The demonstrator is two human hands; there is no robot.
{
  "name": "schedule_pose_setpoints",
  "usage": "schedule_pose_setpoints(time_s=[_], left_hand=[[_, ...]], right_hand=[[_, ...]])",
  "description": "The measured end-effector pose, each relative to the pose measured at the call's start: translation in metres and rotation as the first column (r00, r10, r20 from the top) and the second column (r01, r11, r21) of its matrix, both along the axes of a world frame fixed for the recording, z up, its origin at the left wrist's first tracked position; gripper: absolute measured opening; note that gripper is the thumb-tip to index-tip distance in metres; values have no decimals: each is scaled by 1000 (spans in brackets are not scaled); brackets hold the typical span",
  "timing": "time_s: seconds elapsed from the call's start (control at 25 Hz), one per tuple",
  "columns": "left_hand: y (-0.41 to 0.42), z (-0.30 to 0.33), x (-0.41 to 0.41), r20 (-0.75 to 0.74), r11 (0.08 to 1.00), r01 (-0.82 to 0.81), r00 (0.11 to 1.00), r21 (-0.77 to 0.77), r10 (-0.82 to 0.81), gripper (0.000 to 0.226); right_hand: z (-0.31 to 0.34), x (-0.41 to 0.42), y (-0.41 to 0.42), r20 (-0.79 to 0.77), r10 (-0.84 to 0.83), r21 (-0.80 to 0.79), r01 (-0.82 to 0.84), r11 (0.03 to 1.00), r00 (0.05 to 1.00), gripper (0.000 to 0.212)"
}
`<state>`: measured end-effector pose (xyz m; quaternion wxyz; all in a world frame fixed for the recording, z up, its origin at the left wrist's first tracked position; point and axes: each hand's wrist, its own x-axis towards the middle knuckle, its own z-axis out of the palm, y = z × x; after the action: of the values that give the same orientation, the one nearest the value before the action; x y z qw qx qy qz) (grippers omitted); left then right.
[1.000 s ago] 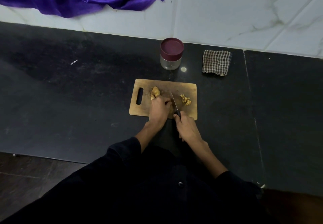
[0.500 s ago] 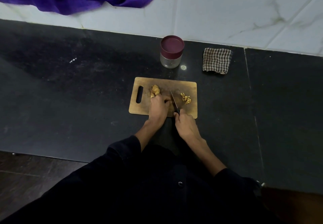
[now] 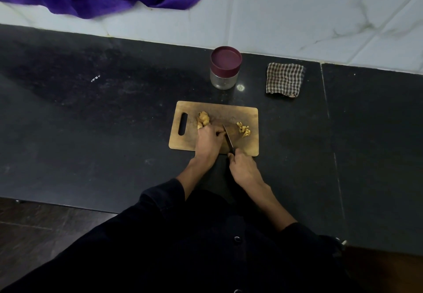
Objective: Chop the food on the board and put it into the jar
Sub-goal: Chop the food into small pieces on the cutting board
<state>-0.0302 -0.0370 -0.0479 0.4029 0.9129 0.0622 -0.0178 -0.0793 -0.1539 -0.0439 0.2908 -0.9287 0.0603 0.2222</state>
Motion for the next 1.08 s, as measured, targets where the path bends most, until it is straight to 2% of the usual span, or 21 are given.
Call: schedule_pose_setpoints(time_s=[0.2,0.6,0.84,0.96,1.08], left_hand=[[2,2,-1,-8,1000,-20,1000,-8,20,14],[0,5,-1,1,987,-119,993,-111,120,27],[0,6,-1,-11,984,-135,991,-115,134,31],[-1,4,1,-18,987,-125,992,-98,124,26],[-1,0,4,-28,996,-82,996,-47,81,11]], right_hand=[[9,-2,-12,67,-95,-22,97,995,993,31],[9,3,5,107,-6,7,6,1000,994,27],[14,7,4,111,1,35,-4,999,994,27],[11,8,4,95,29,-4,-29,1000,995,26],[7,10,6,95,33,-23,-31,999,995,26]])
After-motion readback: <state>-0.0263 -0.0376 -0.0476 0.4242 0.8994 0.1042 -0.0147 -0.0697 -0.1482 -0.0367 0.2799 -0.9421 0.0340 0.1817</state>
